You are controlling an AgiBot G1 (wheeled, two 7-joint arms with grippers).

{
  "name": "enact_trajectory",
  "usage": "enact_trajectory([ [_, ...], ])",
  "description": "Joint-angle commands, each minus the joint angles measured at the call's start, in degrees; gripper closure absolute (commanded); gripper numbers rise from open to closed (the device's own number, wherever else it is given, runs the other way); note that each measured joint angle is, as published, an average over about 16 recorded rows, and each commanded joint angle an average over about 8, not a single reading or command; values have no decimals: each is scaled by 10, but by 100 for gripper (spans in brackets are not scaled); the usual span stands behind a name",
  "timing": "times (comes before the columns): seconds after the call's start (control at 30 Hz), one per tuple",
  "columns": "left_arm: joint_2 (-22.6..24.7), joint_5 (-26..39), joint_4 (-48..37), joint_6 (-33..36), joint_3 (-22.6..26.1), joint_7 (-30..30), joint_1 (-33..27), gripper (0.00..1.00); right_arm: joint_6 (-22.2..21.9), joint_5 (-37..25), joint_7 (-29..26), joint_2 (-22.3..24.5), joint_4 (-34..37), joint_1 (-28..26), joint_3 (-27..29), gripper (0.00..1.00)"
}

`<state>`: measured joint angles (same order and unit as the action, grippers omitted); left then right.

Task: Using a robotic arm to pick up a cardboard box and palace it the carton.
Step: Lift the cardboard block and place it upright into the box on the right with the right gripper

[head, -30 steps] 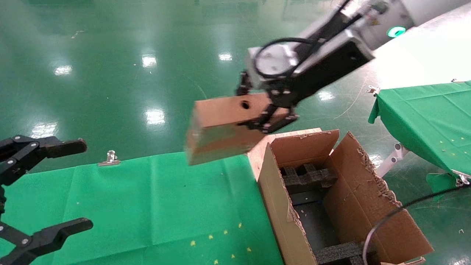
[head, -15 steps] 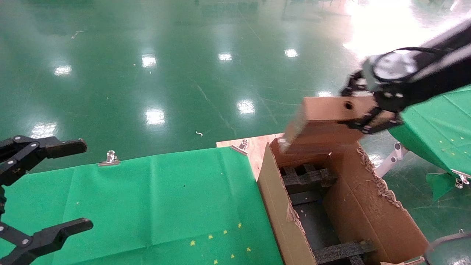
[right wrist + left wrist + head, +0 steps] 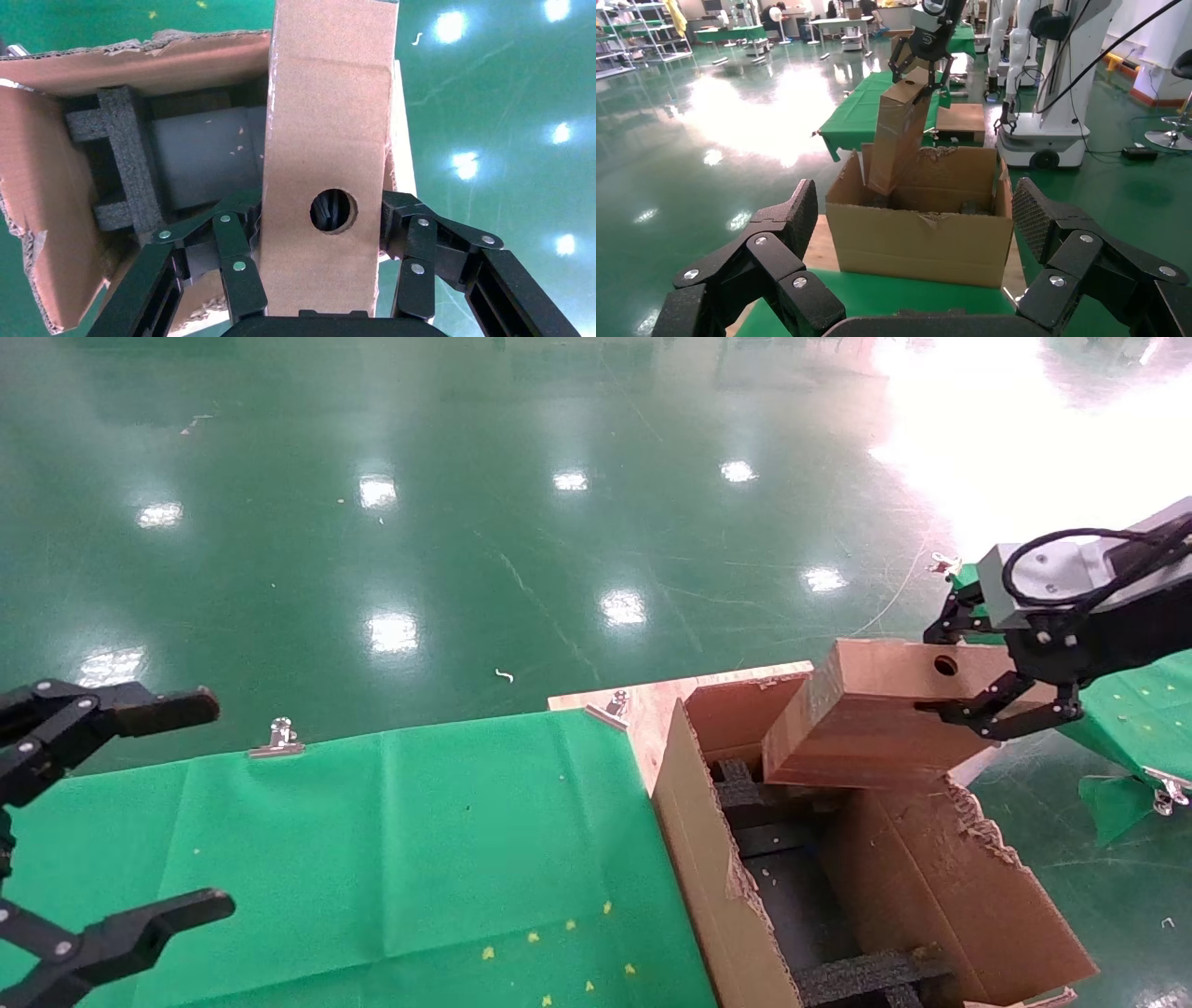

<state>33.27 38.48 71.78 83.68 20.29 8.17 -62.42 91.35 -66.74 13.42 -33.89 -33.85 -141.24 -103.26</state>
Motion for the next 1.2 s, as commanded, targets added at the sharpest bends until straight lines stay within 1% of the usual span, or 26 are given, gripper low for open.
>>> enact_trajectory([
  [0.03, 0, 0, 0, 0, 0, 0, 0, 0, 0, 6, 1, 1, 2, 0, -9, 100],
  [0.17, 0, 0, 0, 0, 0, 0, 0, 0, -3, 5, 0, -1, 0, 2, -5, 100],
  [0.27, 0, 0, 0, 0, 0, 0, 0, 0, -11, 8, -13, 0, 0, 8, -4, 100],
  [0.37, 0, 0, 0, 0, 0, 0, 0, 0, -30, 16, -50, 3, 2, 18, -7, 100],
  [0.43, 0, 0, 0, 0, 0, 0, 0, 0, -49, 19, -90, 6, 2, 25, -9, 100],
  [0.57, 0, 0, 0, 0, 0, 0, 0, 0, -92, 16, -198, 17, -12, 35, -15, 100],
  [0.7, 0, 0, 0, 0, 0, 0, 0, 0, -125, 0, -327, 33, -47, 35, -29, 100],
  [0.87, 0, 0, 0, 0, 0, 0, 0, 0, -140, -30, -509, 56, -96, 24, -51, 100],
  [1.0, 0, 0, 0, 0, 0, 0, 0, 0, -150, -68, -662, 71, -130, 14, -72, 100],
  [1.03, 0, 0, 0, 0, 0, 0, 0, 0, -152, -76, -693, 73, -136, 12, -76, 100],
  [1.13, 0, 0, 0, 0, 0, 0, 0, 0, -160, -98, -770, 80, -154, 6, -87, 100],
  [1.2, 0, 0, 0, 0, 0, 0, 0, 0, -163, -106, -801, 85, -164, 4, -91, 100],
])
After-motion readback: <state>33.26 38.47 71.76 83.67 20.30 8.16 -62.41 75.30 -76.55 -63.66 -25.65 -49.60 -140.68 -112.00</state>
